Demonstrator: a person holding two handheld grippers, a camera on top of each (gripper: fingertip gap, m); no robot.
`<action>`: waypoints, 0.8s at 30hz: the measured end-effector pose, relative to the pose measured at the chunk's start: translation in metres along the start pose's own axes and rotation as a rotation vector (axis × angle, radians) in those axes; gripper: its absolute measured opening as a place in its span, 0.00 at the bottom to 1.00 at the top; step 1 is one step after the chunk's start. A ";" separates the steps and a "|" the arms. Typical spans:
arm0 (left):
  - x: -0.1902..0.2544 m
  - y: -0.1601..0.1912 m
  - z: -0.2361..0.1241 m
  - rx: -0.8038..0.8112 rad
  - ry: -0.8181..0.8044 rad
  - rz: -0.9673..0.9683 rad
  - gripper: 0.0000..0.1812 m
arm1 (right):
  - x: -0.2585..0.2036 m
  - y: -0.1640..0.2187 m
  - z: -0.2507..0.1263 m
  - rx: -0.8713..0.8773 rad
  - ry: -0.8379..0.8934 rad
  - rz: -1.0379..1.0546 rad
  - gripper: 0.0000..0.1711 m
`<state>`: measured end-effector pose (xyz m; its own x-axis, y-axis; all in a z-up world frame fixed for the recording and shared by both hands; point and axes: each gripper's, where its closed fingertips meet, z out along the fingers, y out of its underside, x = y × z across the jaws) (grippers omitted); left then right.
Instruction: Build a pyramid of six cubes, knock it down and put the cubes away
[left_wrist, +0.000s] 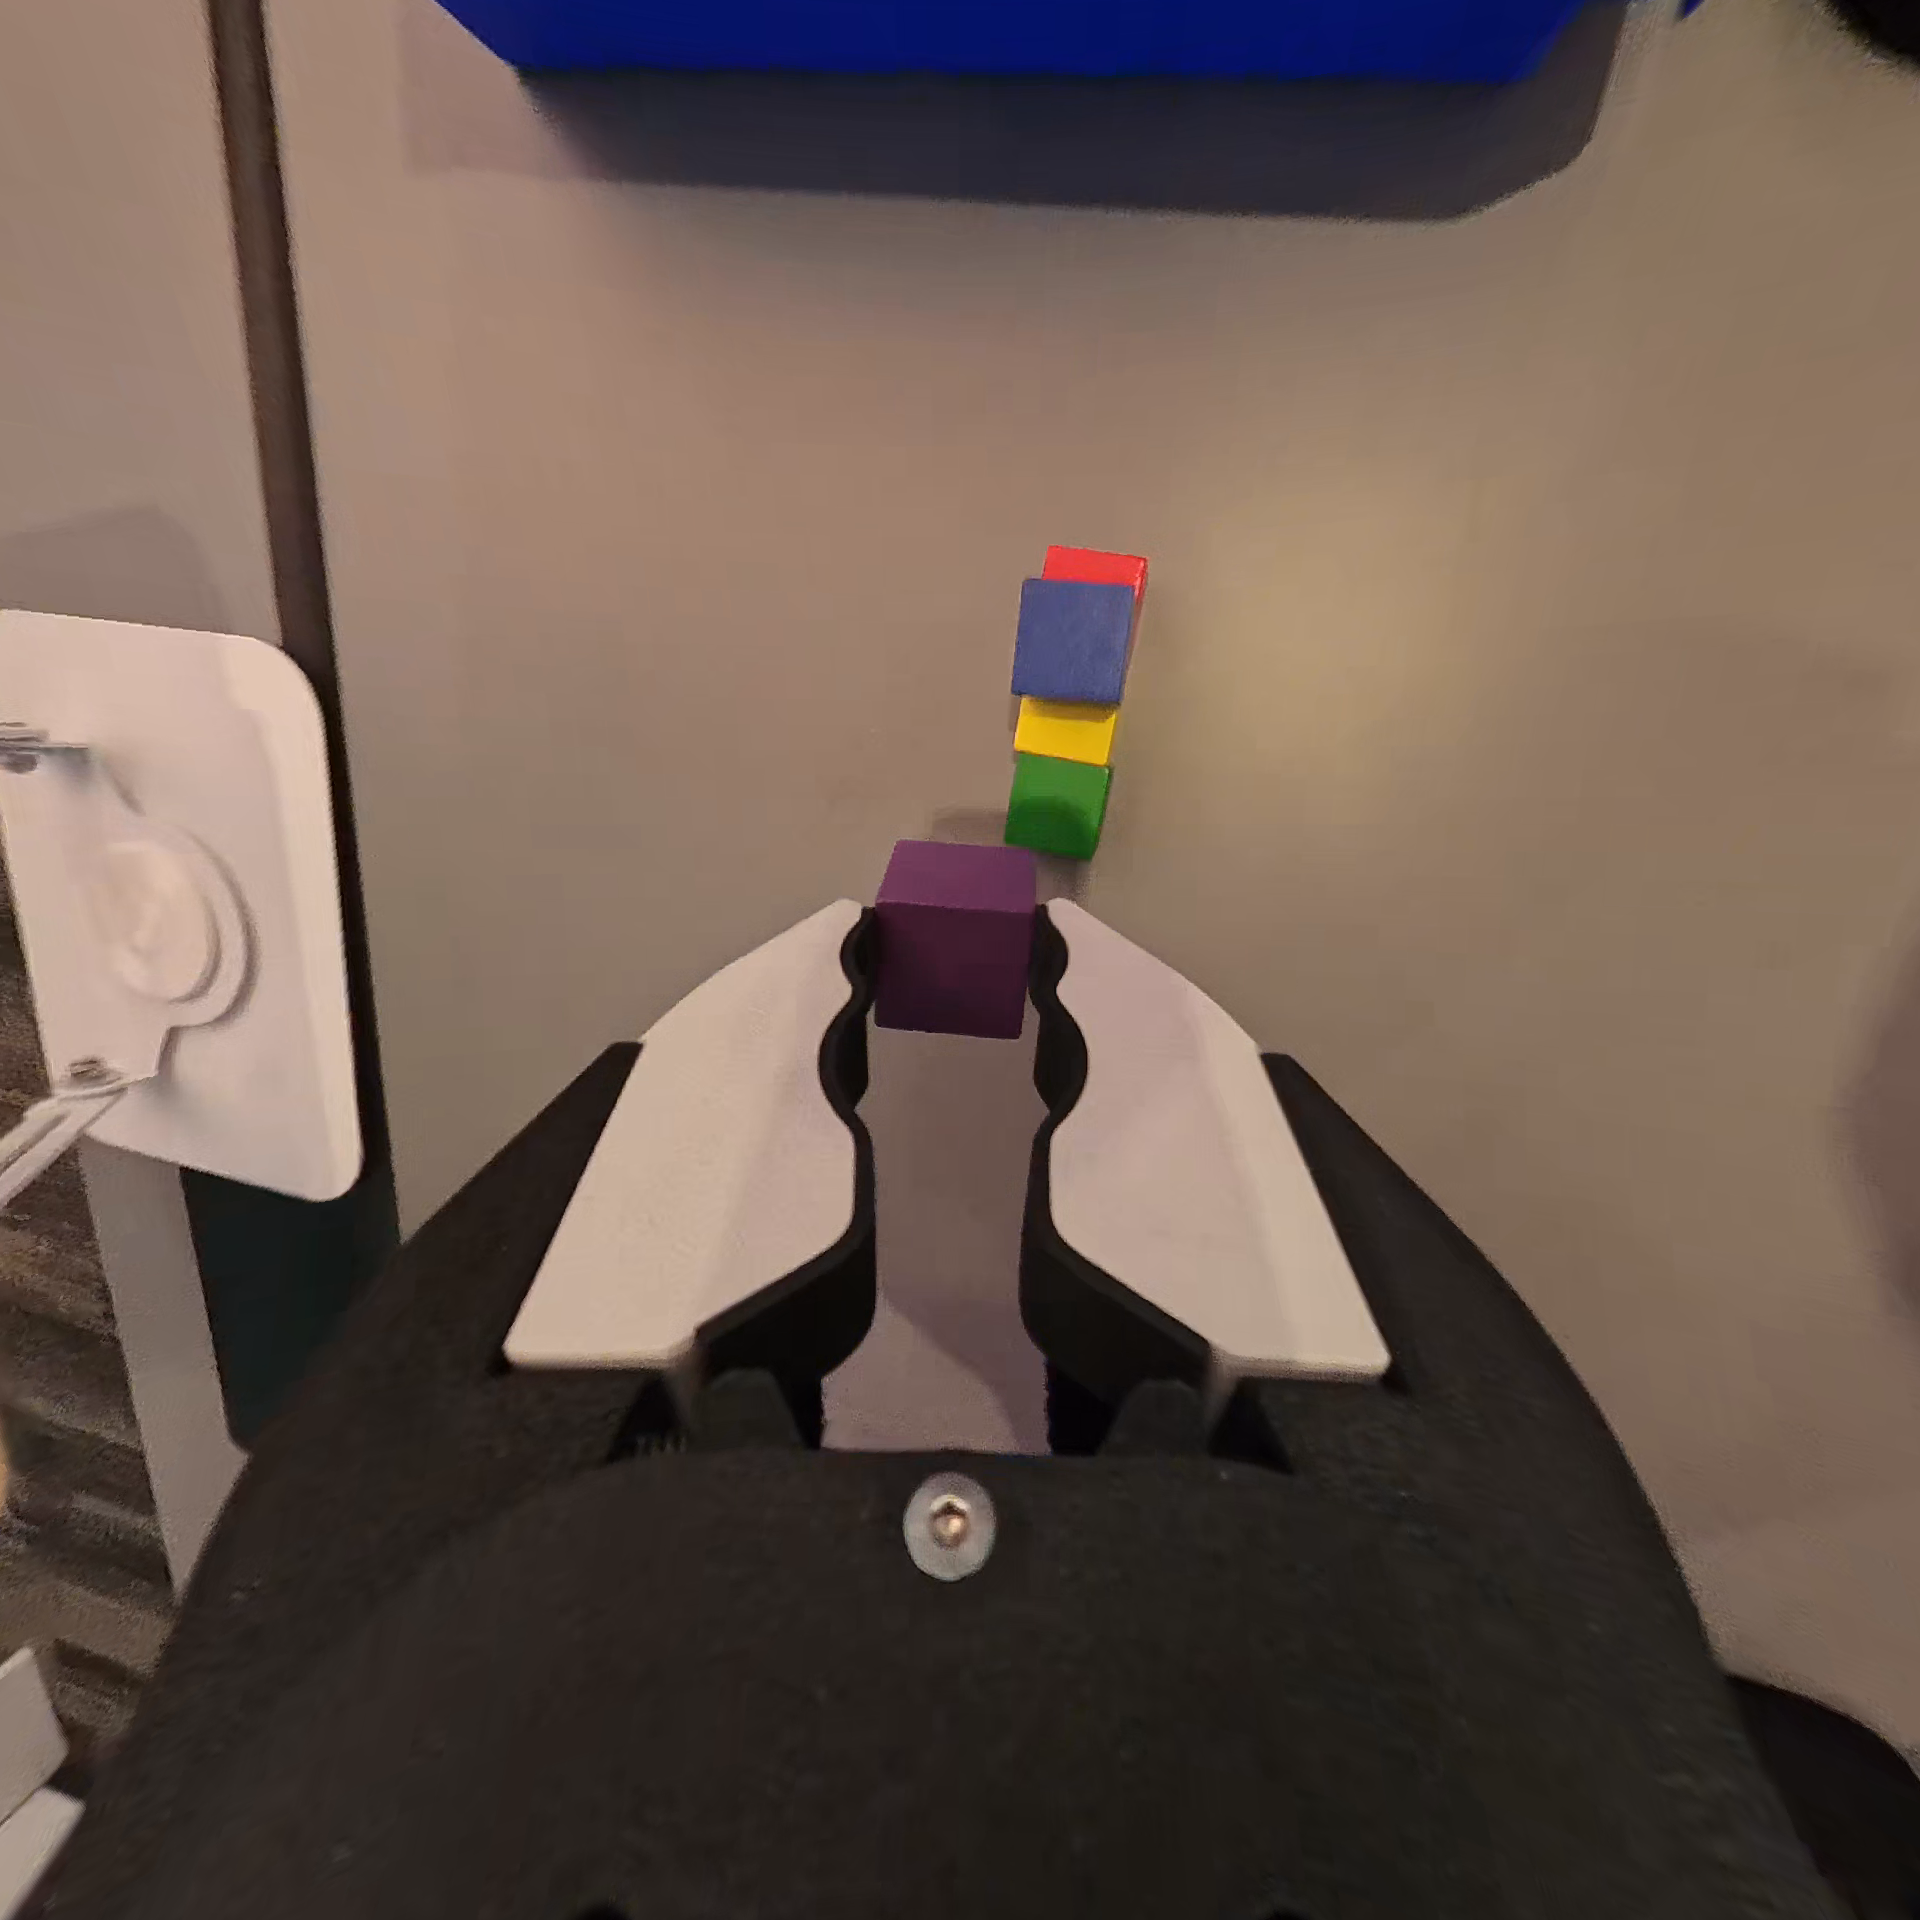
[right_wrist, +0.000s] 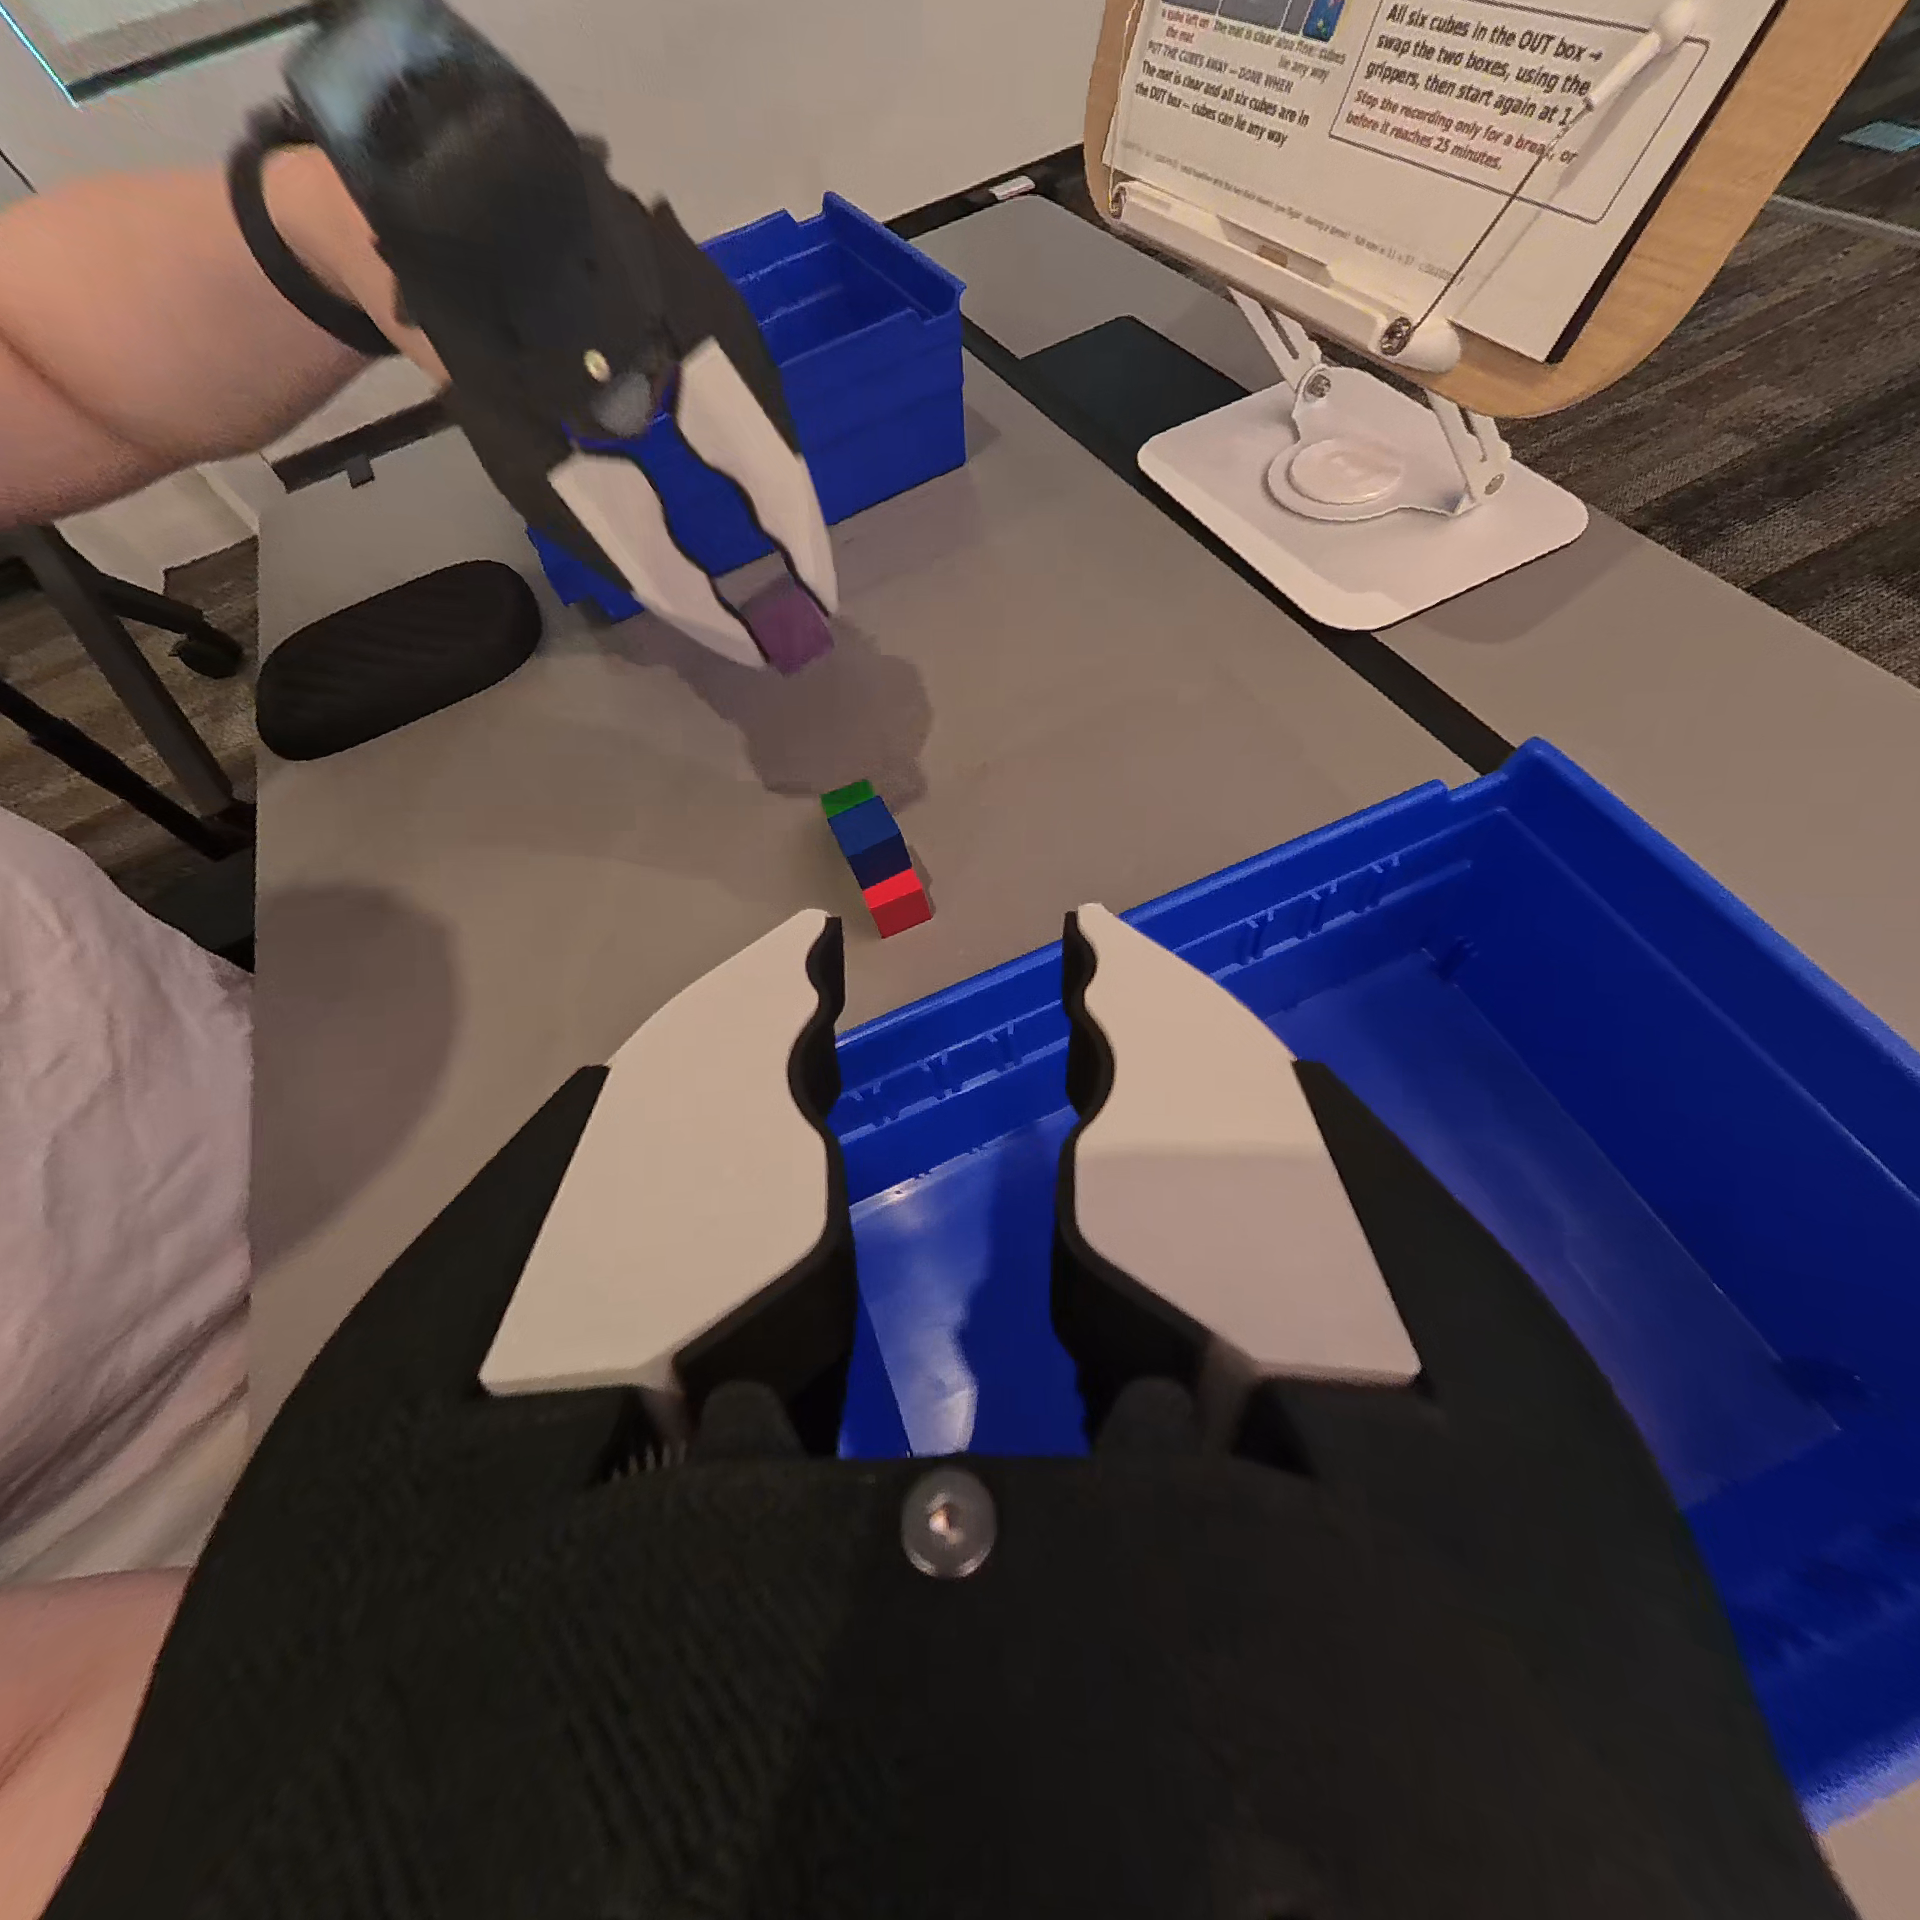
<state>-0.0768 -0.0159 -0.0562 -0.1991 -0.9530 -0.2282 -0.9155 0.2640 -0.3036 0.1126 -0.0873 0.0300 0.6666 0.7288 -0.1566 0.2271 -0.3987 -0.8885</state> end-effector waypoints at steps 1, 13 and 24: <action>0.003 -0.001 0.011 -0.014 0.016 -0.005 0.15 | 0.000 0.001 0.001 -0.005 -0.002 0.004 0.24; 0.019 0.001 0.057 -0.153 0.110 0.020 0.15 | 0.004 0.007 0.008 -0.040 -0.021 0.012 0.24; 0.022 -0.001 0.063 -0.185 0.130 0.023 0.15 | 0.004 0.008 0.008 -0.035 -0.035 0.019 0.24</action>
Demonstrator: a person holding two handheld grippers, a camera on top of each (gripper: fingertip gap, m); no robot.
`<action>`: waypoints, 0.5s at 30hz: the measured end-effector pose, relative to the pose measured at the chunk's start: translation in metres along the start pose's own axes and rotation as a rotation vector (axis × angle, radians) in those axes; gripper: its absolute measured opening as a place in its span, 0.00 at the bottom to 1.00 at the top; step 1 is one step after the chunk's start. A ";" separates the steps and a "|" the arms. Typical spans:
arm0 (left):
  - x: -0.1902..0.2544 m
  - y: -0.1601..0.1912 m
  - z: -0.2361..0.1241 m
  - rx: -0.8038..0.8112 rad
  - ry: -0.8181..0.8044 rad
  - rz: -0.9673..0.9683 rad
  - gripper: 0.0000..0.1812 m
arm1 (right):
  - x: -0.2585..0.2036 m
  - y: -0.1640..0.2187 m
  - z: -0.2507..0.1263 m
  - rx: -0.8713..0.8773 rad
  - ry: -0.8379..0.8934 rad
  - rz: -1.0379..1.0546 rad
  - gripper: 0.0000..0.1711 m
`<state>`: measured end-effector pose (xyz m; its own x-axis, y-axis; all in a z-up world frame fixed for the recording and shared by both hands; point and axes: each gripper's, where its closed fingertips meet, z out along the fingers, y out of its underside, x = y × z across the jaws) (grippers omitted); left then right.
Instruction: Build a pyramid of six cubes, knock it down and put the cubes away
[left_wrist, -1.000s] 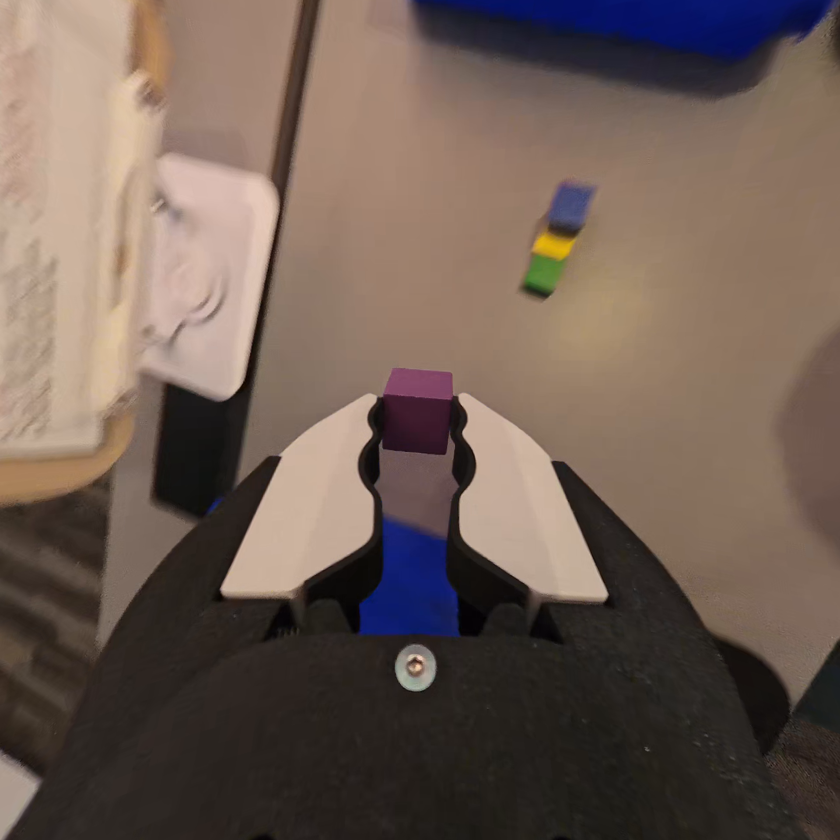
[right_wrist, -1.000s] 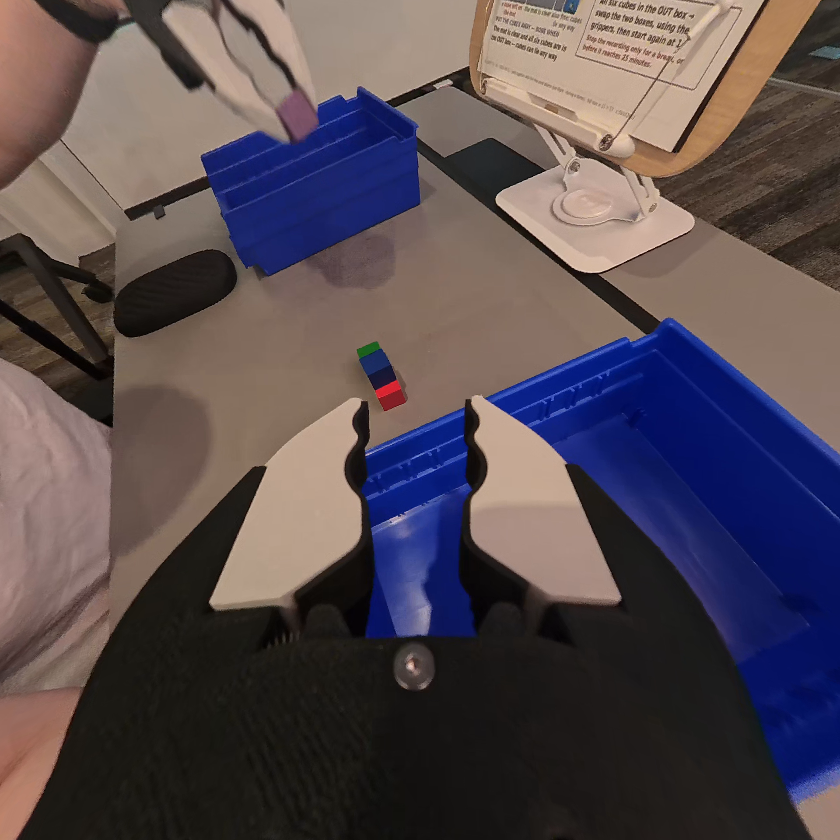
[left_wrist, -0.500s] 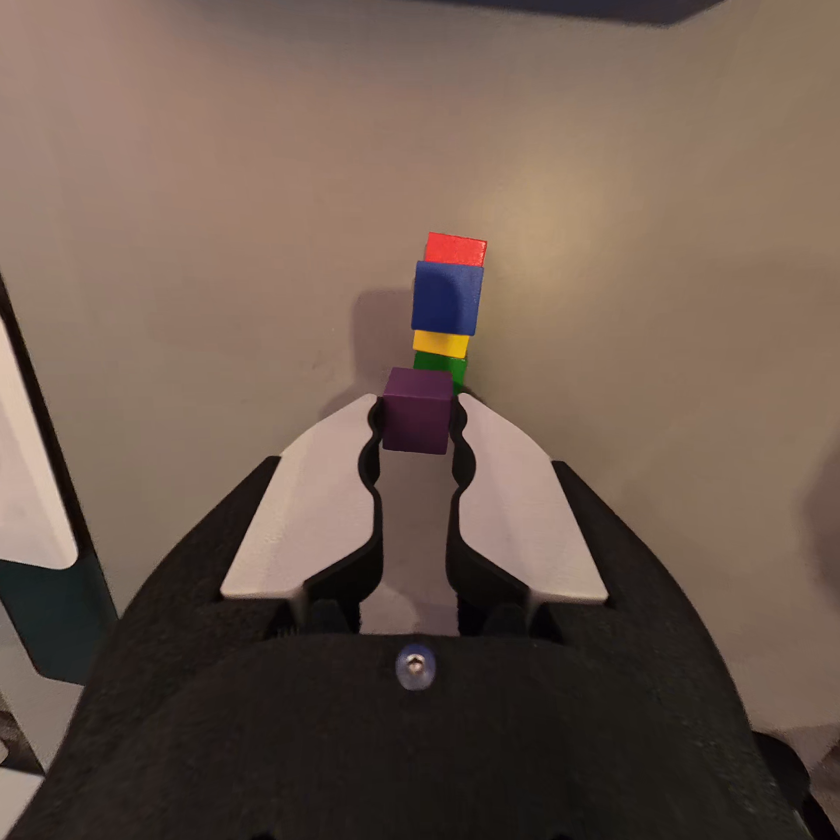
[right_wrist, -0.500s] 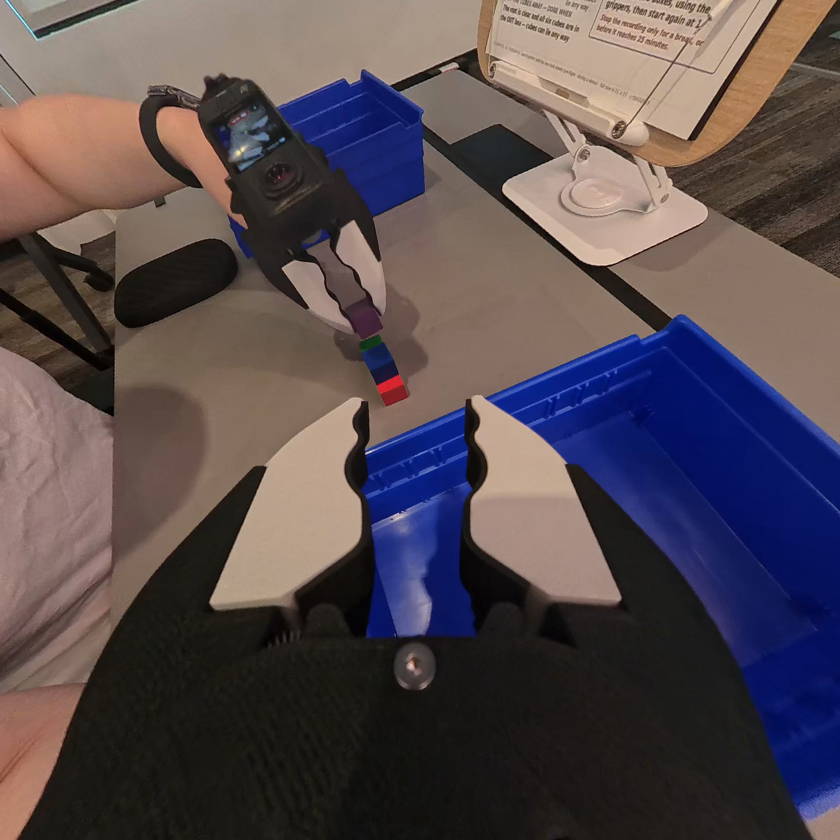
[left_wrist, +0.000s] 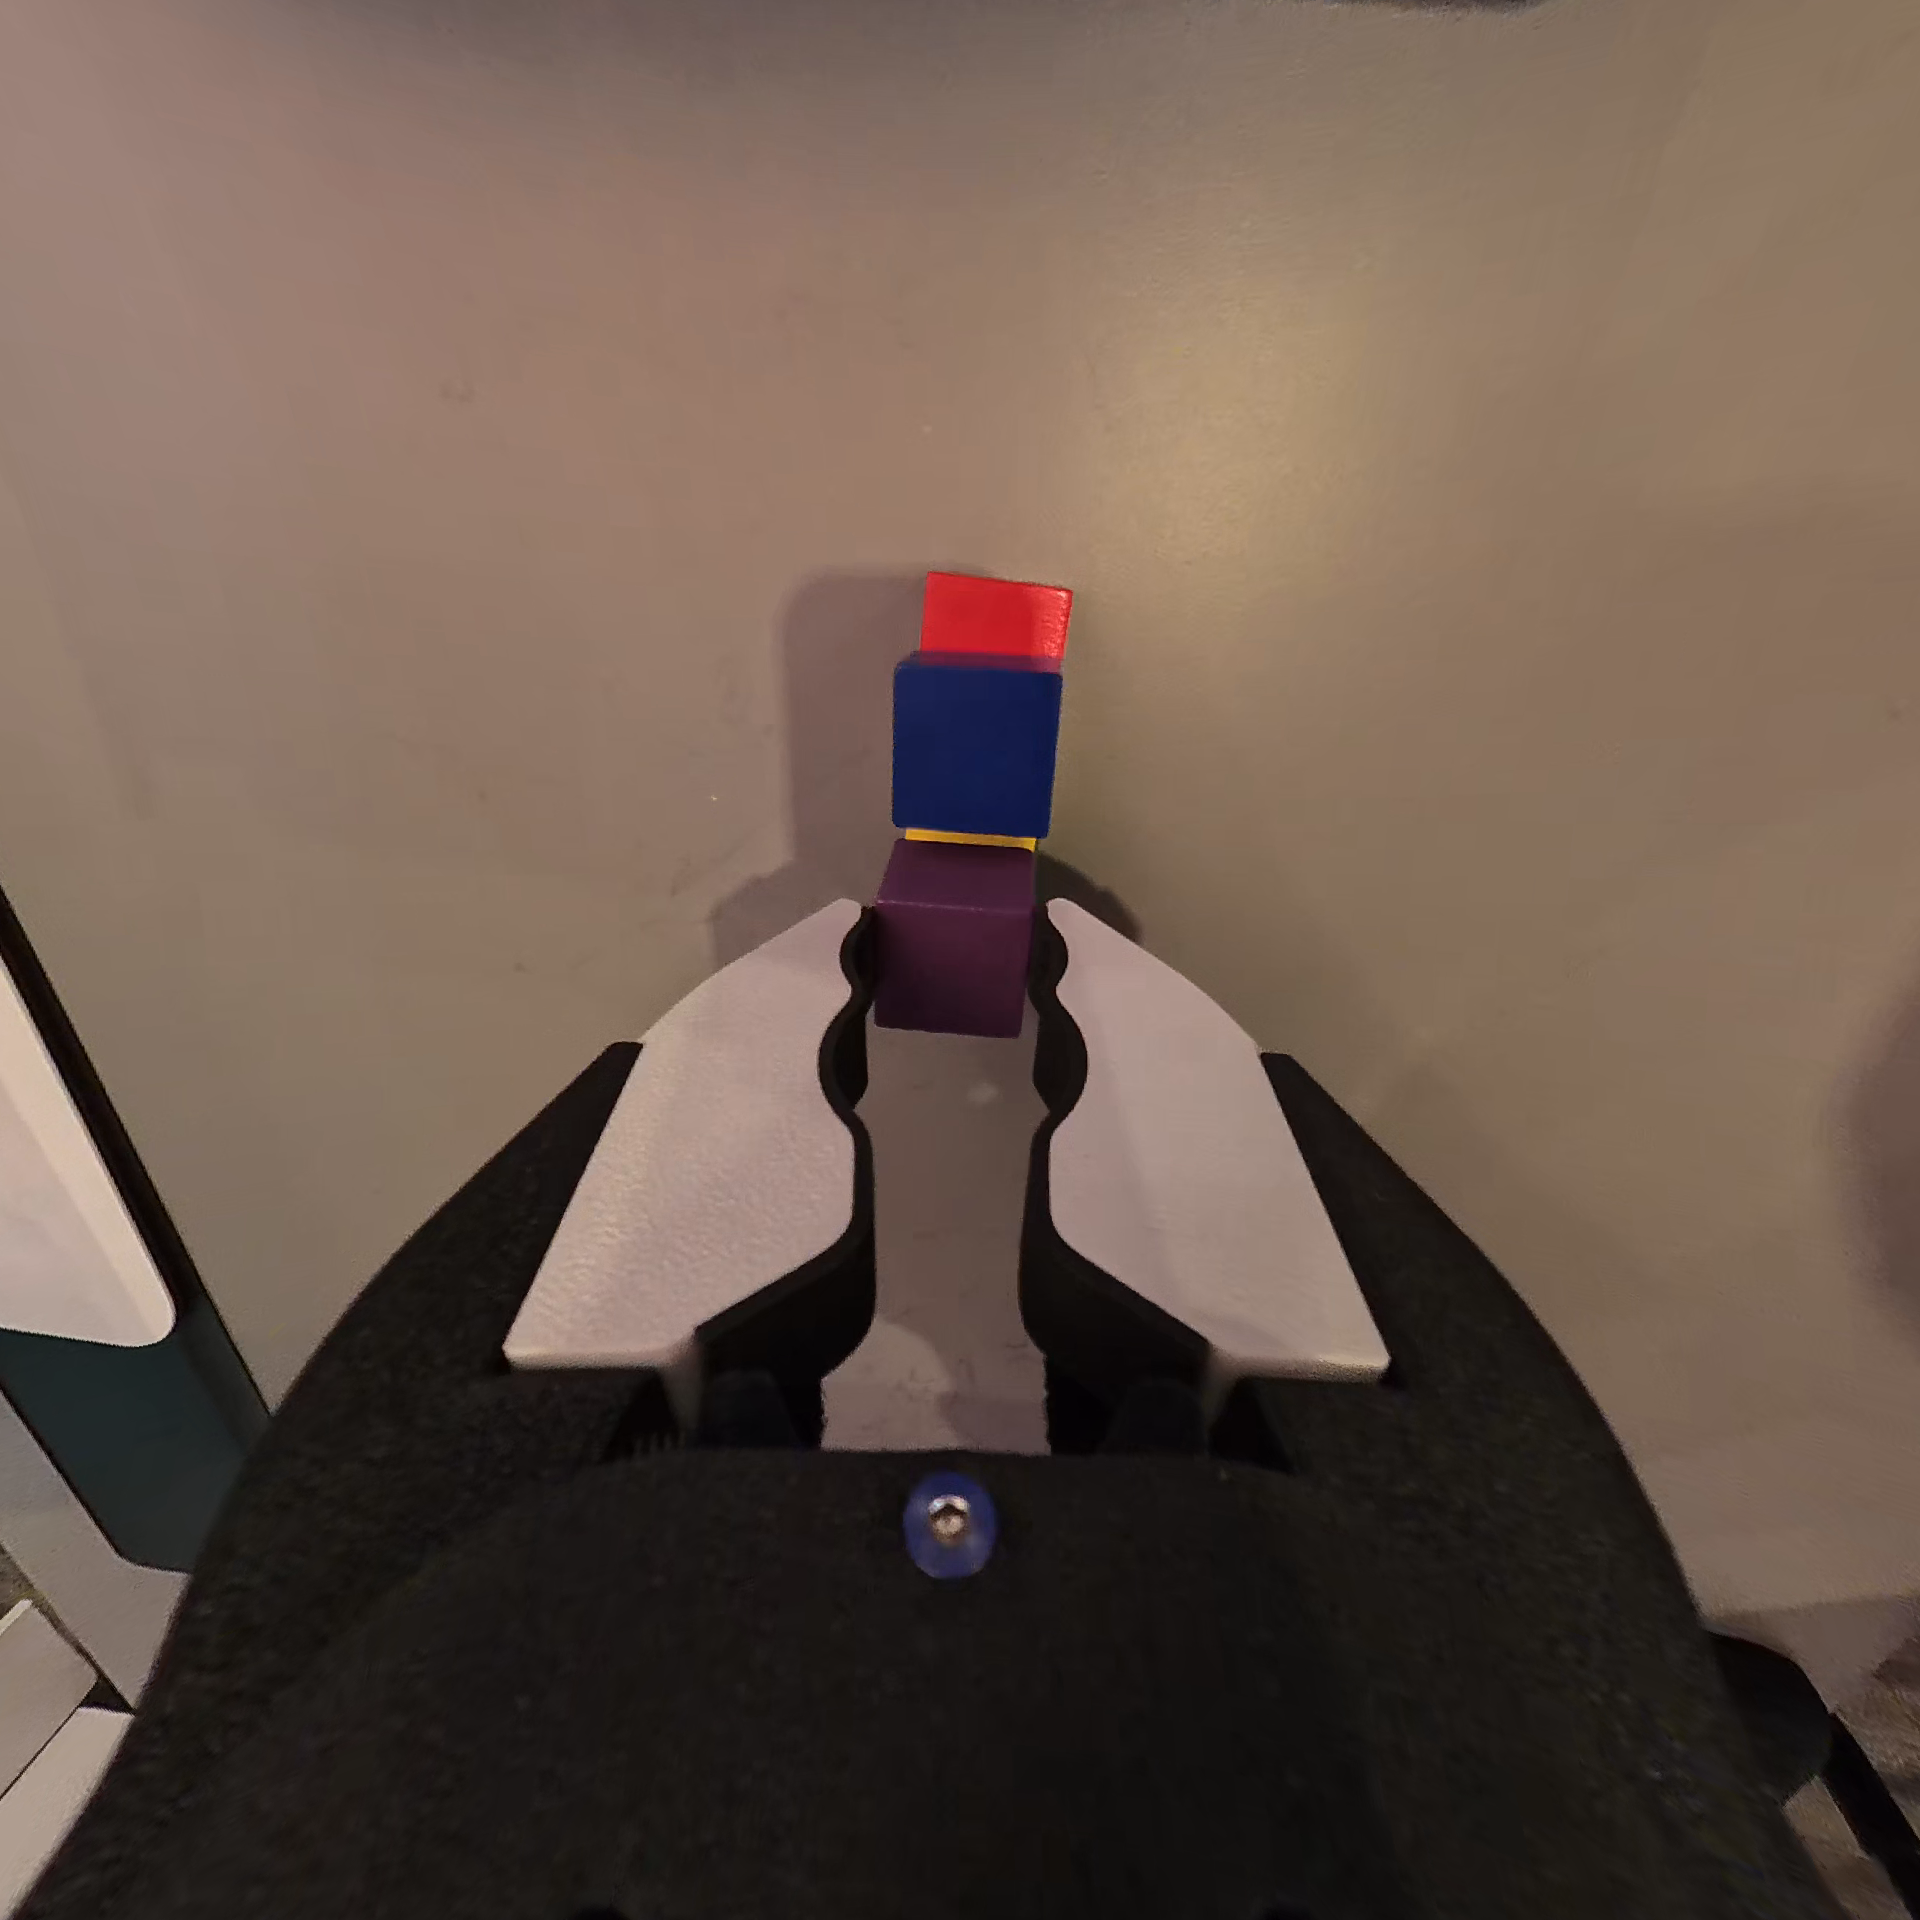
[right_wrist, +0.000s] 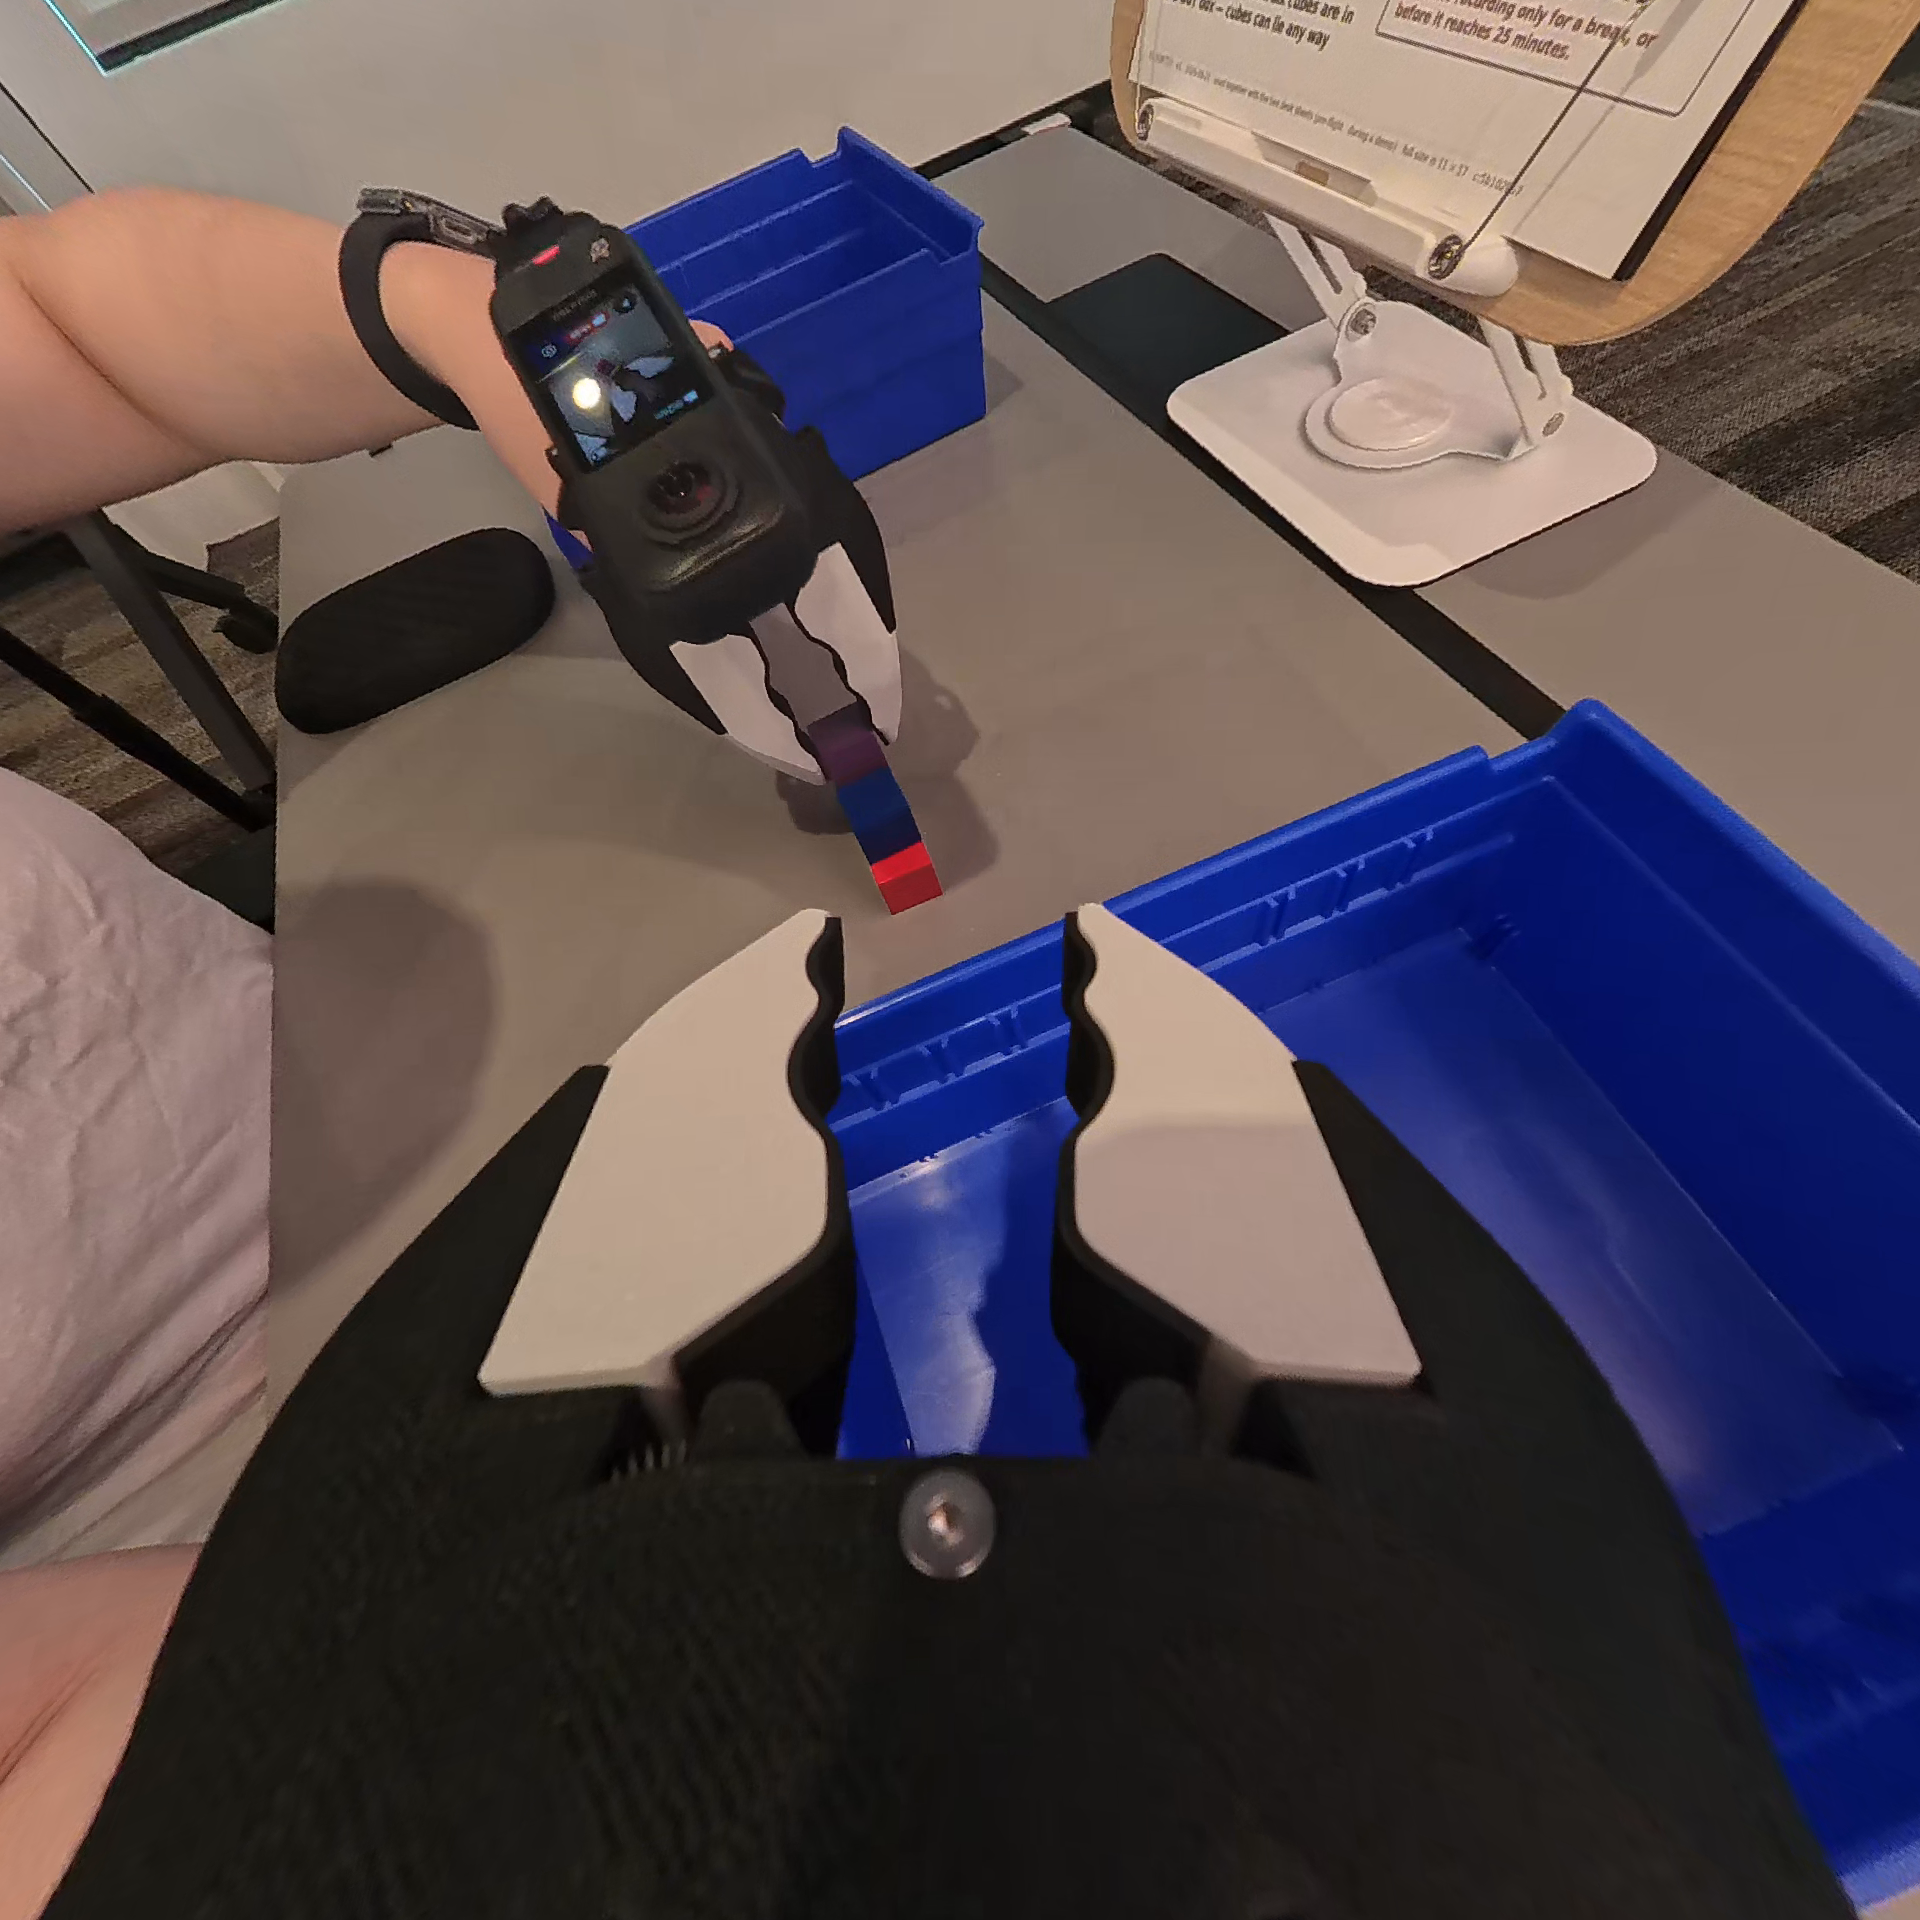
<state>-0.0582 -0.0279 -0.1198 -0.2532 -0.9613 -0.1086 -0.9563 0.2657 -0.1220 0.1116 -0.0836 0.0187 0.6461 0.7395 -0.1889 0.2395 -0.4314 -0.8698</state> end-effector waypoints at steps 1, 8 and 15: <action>0.000 0.000 0.001 -0.002 -0.002 -0.002 0.15 | 0.000 0.000 0.000 -0.001 0.000 0.000 0.24; 0.002 -0.005 0.007 -0.009 0.006 0.013 0.15 | -0.001 0.002 -0.002 -0.001 -0.007 0.004 0.24; 0.001 -0.006 0.008 -0.012 0.011 0.020 0.15 | 0.001 0.004 -0.005 0.002 -0.004 0.016 0.24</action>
<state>-0.0513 -0.0299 -0.1270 -0.2737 -0.9566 -0.0999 -0.9527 0.2839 -0.1083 0.1175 -0.0872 0.0173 0.6468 0.7348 -0.2043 0.2277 -0.4417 -0.8678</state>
